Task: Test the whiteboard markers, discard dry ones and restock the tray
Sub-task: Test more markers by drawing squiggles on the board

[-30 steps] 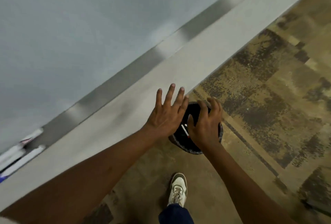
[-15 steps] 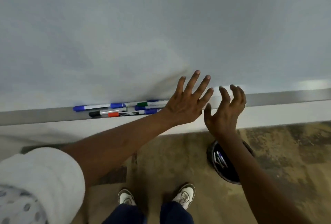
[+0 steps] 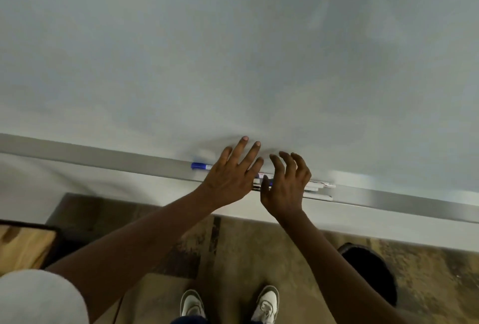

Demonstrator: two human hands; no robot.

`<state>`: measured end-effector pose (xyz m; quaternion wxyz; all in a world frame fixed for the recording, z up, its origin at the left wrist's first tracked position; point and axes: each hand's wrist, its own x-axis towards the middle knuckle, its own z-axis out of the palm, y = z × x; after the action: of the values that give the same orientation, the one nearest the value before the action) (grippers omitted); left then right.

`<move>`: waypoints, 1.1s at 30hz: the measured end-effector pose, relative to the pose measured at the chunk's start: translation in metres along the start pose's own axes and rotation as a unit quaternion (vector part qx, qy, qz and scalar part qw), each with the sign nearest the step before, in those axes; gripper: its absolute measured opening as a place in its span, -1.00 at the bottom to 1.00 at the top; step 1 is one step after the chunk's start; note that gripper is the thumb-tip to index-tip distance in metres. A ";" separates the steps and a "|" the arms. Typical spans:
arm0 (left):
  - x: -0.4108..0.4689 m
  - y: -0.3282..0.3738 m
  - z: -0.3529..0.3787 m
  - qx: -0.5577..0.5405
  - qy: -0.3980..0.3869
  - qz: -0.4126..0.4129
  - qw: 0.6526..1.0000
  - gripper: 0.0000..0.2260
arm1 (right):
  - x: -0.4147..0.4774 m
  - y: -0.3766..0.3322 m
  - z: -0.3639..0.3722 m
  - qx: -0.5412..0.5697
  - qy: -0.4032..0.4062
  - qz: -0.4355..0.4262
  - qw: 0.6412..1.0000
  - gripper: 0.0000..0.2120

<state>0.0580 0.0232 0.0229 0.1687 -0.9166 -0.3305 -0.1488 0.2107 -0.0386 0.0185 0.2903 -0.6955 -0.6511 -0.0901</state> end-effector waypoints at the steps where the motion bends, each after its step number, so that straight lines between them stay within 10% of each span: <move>1: -0.009 -0.010 0.000 0.002 -0.004 -0.004 1.000 -0.51 | 0.001 -0.010 0.004 -0.003 -0.022 -0.001 1.000 -0.42; 20: -0.090 -0.087 0.030 0.006 -0.079 -0.021 0.997 -0.67 | 0.014 -0.071 0.078 -0.209 -0.304 -0.173 0.913 -0.76; 33: -0.057 -0.056 -0.054 -0.077 -0.016 -0.065 0.995 -0.44 | 0.026 -0.112 -0.003 -0.126 -0.176 -0.153 0.964 -0.58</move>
<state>-0.0297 0.0102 0.0611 0.0822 -0.9056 -0.3797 -0.1702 0.1079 -0.0199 0.0659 0.0644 -0.6235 -0.7739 -0.0910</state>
